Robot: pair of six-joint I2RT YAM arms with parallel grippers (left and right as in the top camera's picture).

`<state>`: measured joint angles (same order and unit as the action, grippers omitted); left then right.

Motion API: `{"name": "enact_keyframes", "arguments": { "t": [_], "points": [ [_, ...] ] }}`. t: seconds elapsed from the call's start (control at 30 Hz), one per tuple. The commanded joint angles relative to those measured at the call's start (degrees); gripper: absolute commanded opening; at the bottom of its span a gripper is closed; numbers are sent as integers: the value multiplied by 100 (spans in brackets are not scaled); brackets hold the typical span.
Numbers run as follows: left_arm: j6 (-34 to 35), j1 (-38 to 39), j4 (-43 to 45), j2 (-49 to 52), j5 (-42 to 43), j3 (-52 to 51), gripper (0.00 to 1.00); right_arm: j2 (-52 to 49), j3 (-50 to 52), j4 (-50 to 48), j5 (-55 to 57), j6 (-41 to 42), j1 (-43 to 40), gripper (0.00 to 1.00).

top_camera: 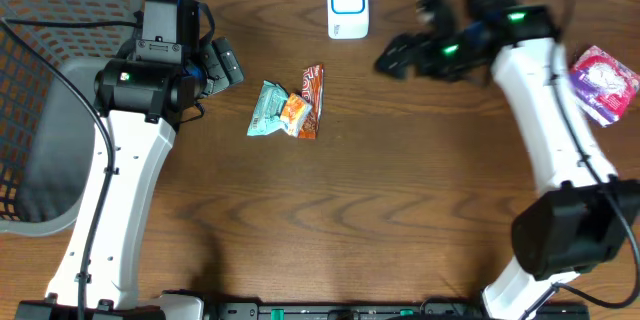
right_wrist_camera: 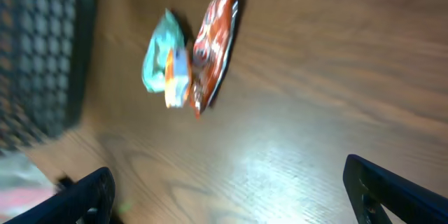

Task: Scan the item barcode
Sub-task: 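Reach the right gripper to the candy pile and grasp the red candy bar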

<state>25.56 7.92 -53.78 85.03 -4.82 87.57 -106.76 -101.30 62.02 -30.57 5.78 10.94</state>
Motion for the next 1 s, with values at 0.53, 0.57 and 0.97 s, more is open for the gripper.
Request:
{"name": "enact_keyframes", "arguments": {
  "t": [0.53,0.57,0.97],
  "points": [
    [46,-24,-17,31,-31,42,98,20,2103,-2986,1718,2282,1565,88],
    [46,-24,-17,31,-31,42,98,20,2251,-3294,1523,2339,1596,88],
    [46,-24,-17,31,-31,42,98,-870,2594,-5217,1351,2879,1867,82]
  ]
}}
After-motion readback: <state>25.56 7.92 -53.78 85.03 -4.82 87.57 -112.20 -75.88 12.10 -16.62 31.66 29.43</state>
